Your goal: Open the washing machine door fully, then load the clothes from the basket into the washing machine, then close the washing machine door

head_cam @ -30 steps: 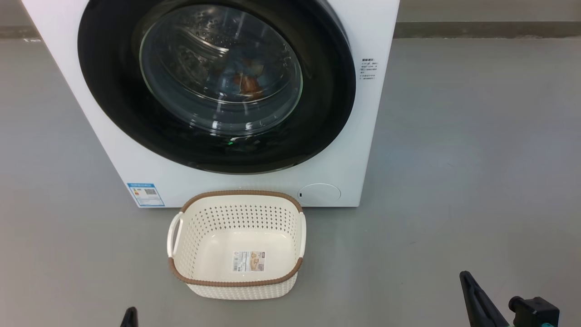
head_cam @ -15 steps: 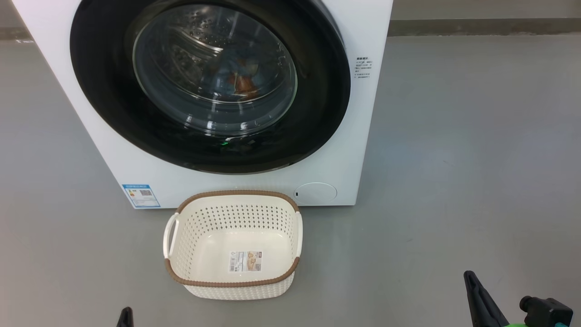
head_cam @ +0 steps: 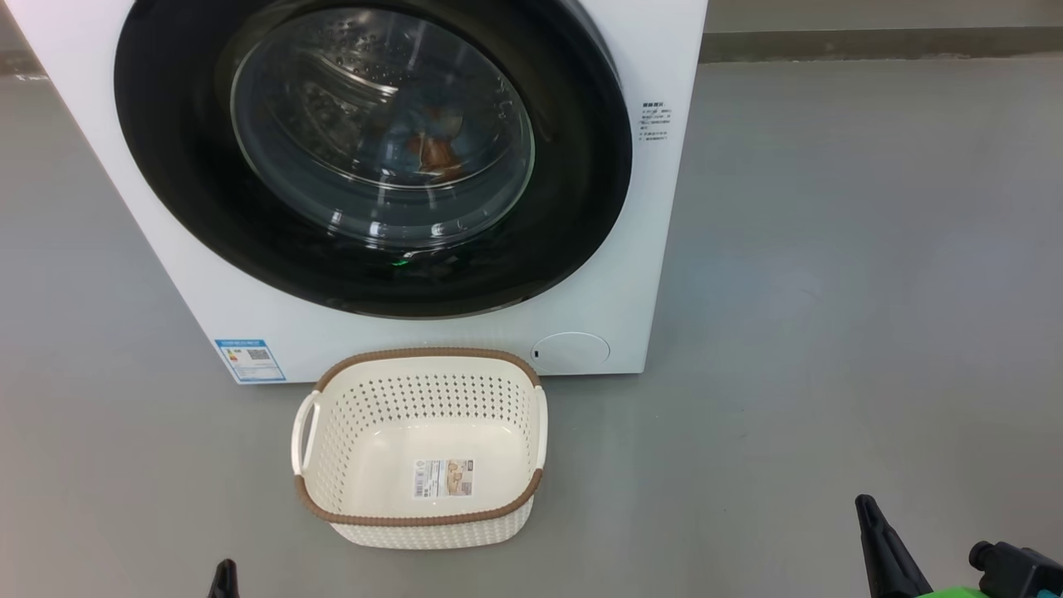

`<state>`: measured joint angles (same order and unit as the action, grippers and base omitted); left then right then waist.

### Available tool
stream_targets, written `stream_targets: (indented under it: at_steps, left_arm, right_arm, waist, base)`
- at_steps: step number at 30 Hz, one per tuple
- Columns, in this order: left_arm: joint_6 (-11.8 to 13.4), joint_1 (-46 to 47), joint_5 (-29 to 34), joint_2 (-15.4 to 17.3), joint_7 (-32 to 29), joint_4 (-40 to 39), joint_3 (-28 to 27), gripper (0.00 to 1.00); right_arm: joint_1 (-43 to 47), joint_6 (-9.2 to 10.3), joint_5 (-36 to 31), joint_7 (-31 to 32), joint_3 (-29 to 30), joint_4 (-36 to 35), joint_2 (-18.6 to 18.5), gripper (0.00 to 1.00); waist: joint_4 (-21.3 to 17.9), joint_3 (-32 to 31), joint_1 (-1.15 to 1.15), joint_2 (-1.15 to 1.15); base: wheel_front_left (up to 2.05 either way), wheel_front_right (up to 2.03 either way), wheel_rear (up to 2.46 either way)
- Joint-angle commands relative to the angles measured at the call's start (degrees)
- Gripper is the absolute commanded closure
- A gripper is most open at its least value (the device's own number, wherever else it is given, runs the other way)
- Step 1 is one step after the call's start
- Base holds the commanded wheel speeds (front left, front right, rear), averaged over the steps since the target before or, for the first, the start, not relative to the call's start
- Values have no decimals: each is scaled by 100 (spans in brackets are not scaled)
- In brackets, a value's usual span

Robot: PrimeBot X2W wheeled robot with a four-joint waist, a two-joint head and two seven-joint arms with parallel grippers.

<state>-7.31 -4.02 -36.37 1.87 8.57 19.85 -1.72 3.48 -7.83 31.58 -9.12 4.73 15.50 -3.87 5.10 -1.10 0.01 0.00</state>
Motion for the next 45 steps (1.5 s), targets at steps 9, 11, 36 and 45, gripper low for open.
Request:
stream_targets:
  at_steps: [9, 11, 36, 45]
  left_arm:
    - [-6, 359, -628, 92, -146, -212, -130, 100]
    - [-6, 375, -748, 92, -179, -221, -138, 100]
    - [-10, 576, -2247, 94, -593, -332, -247, 100]
    - [-11, 648, -2790, 95, -743, -373, -285, 100]
  right_arm:
    - [-311, 12, 655, 166, 34, -137, -28, 100]
    - [-327, 12, 786, 200, 37, -137, -25, 100]
    - [-526, 19, 2422, 625, 83, -140, 14, 100]
    - [-597, 21, 3015, 778, 99, -141, 28, 100]
  waist:
    - [-49, 13, -1, 0]
    - [-61, 15, -1, 0]
    - [-200, 50, -1, 0]
    - [-251, 63, -1, 0]
  base:
    - [0, 0, 0]
    - [0, 0, 0]
    - [0, 0, 0]
    - [0, 0, 0]
